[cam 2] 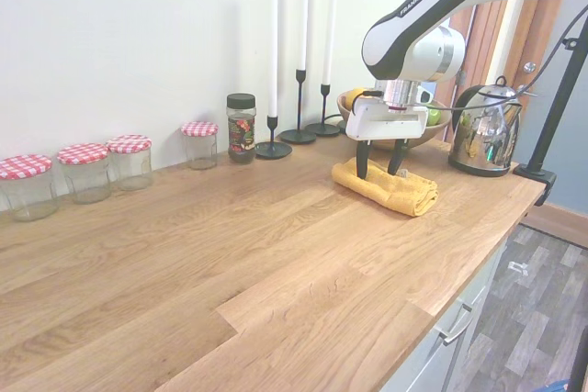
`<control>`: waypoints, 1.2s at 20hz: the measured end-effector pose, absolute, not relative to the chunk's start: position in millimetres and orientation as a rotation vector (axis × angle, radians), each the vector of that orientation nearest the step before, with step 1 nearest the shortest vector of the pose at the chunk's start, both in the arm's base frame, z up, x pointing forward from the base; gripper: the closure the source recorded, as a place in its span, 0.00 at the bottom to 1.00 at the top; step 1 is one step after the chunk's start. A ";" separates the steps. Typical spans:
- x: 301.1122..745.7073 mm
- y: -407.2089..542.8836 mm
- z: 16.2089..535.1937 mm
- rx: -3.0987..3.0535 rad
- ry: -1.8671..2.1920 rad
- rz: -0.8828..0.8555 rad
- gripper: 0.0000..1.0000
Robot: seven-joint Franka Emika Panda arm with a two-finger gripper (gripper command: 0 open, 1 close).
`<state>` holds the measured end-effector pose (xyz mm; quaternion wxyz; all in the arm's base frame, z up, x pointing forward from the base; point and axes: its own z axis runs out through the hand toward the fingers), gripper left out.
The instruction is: Wipe the counter
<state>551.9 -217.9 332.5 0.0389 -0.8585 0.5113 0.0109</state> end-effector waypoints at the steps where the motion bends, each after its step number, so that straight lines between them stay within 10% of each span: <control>1: 551.8 -218.2 332.4 -2.632 1.567 0.031 1.00; 24: 551.7 -213.5 331.4 -2.599 1.551 0.005 1.00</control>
